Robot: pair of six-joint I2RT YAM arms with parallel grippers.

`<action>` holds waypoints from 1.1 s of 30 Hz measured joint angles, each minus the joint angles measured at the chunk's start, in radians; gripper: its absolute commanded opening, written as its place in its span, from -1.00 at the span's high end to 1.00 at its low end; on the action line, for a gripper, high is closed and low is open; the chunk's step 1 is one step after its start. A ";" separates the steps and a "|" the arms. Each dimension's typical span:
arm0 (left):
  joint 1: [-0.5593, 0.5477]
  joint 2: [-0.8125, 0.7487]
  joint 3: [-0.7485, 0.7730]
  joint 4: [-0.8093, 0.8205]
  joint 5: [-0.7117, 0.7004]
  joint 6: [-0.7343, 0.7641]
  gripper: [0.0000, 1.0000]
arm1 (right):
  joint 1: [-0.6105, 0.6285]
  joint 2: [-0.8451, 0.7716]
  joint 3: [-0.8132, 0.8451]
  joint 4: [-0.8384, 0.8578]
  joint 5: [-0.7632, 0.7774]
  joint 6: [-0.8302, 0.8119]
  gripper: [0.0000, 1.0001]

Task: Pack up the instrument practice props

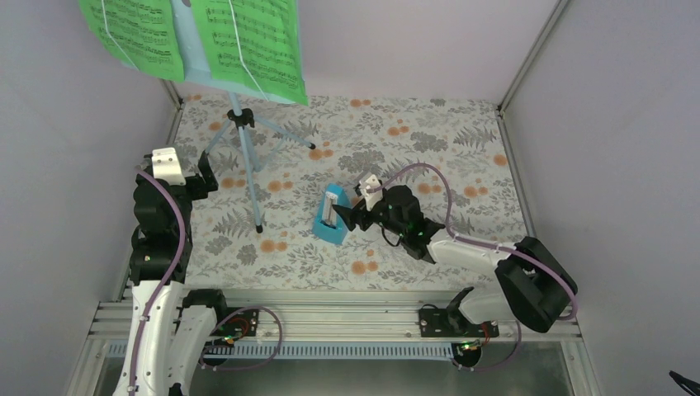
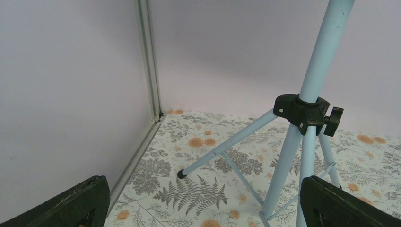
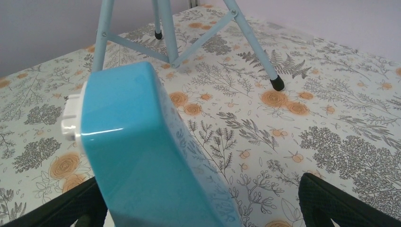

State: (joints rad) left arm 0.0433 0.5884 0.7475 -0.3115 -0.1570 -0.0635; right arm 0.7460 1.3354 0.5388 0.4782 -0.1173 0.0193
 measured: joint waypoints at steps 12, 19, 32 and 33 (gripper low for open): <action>0.000 0.000 0.000 0.000 0.001 0.000 -1.00 | 0.003 0.036 0.033 -0.001 0.004 0.001 -0.87; 0.000 0.000 0.000 0.000 0.006 0.000 -1.00 | 0.006 0.043 0.045 -0.003 0.011 0.010 -0.87; 0.000 0.000 0.000 0.000 0.012 0.000 -1.00 | 0.006 -0.040 0.003 -0.003 0.006 0.012 -0.99; 0.000 0.000 0.000 0.000 0.021 0.002 -1.00 | 0.005 -0.078 -0.019 -0.005 0.001 0.012 -0.99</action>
State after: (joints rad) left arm 0.0433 0.5888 0.7471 -0.3111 -0.1360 -0.0620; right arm 0.7513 1.2575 0.5201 0.4728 -0.1165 0.0315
